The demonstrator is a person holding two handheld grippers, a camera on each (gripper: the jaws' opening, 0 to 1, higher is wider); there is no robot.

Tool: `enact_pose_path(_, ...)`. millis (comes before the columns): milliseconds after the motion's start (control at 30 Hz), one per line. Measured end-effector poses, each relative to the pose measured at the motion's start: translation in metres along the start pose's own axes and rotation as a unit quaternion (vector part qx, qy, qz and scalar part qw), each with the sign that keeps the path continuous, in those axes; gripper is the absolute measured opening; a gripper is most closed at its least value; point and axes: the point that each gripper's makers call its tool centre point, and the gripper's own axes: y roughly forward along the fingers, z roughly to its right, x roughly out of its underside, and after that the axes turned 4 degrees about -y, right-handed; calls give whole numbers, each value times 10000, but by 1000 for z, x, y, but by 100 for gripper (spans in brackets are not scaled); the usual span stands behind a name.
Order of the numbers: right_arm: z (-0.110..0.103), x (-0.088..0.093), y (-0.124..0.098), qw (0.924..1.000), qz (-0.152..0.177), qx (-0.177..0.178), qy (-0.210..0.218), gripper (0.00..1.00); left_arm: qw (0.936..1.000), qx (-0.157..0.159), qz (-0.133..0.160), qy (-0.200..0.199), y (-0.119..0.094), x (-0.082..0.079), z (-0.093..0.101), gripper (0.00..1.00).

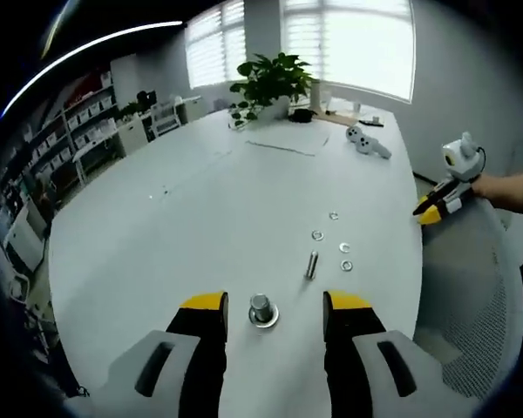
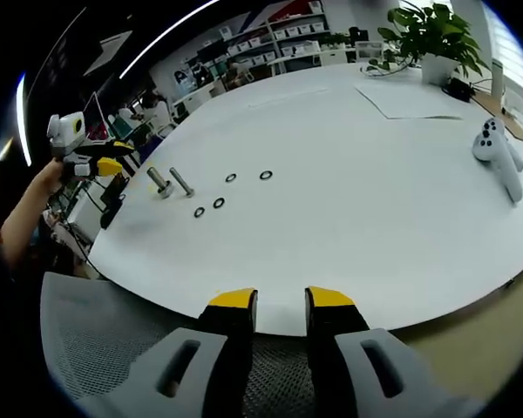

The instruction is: Place the washer onto the threaded stud by aligning its center hole with the stud, sliding it down to the base, and recovering from edge contact or off-axis alignment until the washer reaches the visible bottom stop.

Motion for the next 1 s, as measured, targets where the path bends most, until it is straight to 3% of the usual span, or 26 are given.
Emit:
enact_pose_path(167, 3, 1, -1, 9999, 5, 75, 87, 26, 9995, -102, 194, -210, -18, 12, 1, 40)
enact_pose_path(400, 4, 1, -1, 9998, -1, 128, 122, 26, 9942, -227, 715, -773, -51, 22, 8, 45)
enact_pose_path(567, 5, 2, -1, 9998, -40, 152, 131, 26, 9855, -327, 1243, -1111, -70, 28, 14, 50)
enact_pose_path(800, 5, 3, -1, 9997, -85, 179, 123, 26, 9799, -398, 1256, -1495, -76, 58, 24, 54)
enact_pose_path(1000, 6, 5, -1, 9997, -155, 186, 98, 28, 9709, -375, 1444, -1875, -79, 67, 33, 55)
